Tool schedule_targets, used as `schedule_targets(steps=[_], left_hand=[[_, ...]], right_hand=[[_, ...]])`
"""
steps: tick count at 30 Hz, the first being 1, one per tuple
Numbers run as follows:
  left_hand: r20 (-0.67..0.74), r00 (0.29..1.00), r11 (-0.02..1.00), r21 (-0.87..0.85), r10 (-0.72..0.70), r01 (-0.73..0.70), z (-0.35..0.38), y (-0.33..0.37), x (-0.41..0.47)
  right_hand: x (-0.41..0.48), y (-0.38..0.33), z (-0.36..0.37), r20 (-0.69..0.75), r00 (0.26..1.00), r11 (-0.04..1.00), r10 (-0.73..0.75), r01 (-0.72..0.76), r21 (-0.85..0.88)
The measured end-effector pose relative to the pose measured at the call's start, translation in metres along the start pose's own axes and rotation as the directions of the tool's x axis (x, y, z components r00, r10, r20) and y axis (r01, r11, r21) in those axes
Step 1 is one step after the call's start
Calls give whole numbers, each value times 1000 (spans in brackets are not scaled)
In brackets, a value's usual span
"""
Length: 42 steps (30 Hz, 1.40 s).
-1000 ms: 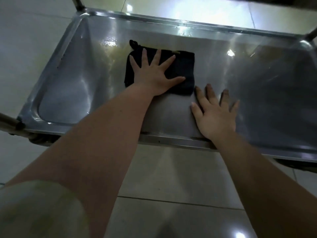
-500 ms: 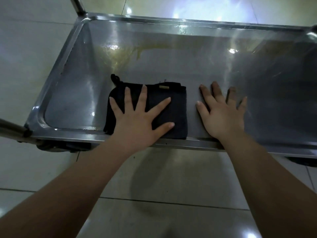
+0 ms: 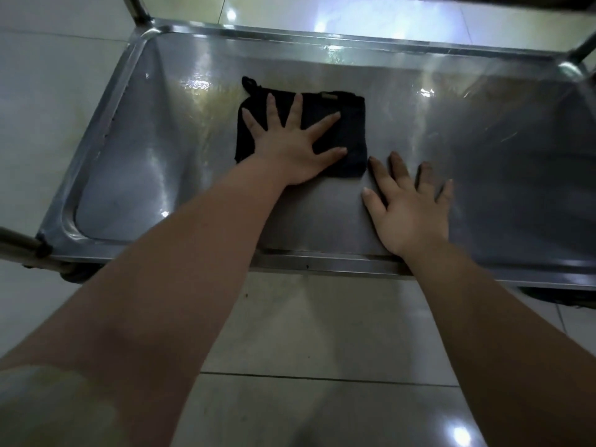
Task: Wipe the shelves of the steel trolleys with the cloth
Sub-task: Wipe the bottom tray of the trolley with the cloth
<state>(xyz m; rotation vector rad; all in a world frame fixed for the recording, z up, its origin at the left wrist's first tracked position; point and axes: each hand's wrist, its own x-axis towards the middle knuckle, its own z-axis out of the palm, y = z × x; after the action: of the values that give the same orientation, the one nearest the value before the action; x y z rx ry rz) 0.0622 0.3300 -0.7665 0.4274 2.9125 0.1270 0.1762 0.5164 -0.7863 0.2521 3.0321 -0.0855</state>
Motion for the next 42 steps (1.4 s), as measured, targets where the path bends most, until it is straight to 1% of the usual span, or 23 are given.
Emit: schedule_targets(steps=[4,6,8,11,14,15,16,18,19,22,24,26,28,30,33,36,38,40,42], left_hand=[[16,995,995,8,97,-97,14,-21,-69],[-7,993,993,14,121,-121,22,-38,-108],[-56,992,993,32,113,-111,27,-53,-134],[-71,994,995,47,88,-85,27,-58,-142],[-68,994,996,38,80,-78,27,-51,-139],[-68,994,996,38,82,-79,27,-50,-140],[-65,995,996,37,81,-79,26,-50,-140],[-65,996,998,25,65,-64,25,-53,-140],[-67,996,998,10,54,-54,24,-55,-140],[-64,996,998,-40,56,-58,24,-61,-137],[-50,998,998,-50,46,-48,21,-69,-135],[-17,1000,999,-48,4,-5,16,-78,-129],[-19,1000,998,-59,-24,23,14,-80,-124],[-67,997,998,-56,-22,19,17,-70,-122],[-96,995,1000,-3,-21,21,25,-48,-123],[-86,996,999,11,-39,40,25,-45,-128],[-56,996,997,-22,-71,70,24,-55,-139],[-30,993,992,-55,-118,116,27,-69,-153],[-24,989,988,-62,-145,144,28,-80,-164]], right_hand=[[0,0,-1,8,1000,1000,-8,8,-13],[-2,-1,-3,15,1000,1000,-4,4,-1],[-4,-4,-8,20,1000,1000,1,-2,6],[-12,-13,-14,62,997,999,34,-33,-7],[-11,-31,-21,100,986,986,130,-139,89],[-7,-40,-23,76,986,977,149,-159,140],[-3,-51,-25,28,989,971,142,-145,190],[4,-73,-23,-91,992,959,87,-59,276],[5,-81,-19,-128,989,952,74,-32,305],[6,-85,-9,-160,985,939,61,-2,343],[4,-81,-6,-142,990,945,19,28,326],[4,-80,-4,-103,995,966,-11,37,256],[4,-81,0,-94,996,981,-1,20,195],[5,-83,1,-79,997,985,25,-11,174],[7,-81,1,-48,999,994,19,-14,105],[9,-78,-1,1,1000,997,6,-6,75],[10,-78,-2,27,1000,998,2,-3,62],[7,-80,-5,20,999,998,-42,41,56],[2,-83,-5,-25,988,987,-149,151,53]])
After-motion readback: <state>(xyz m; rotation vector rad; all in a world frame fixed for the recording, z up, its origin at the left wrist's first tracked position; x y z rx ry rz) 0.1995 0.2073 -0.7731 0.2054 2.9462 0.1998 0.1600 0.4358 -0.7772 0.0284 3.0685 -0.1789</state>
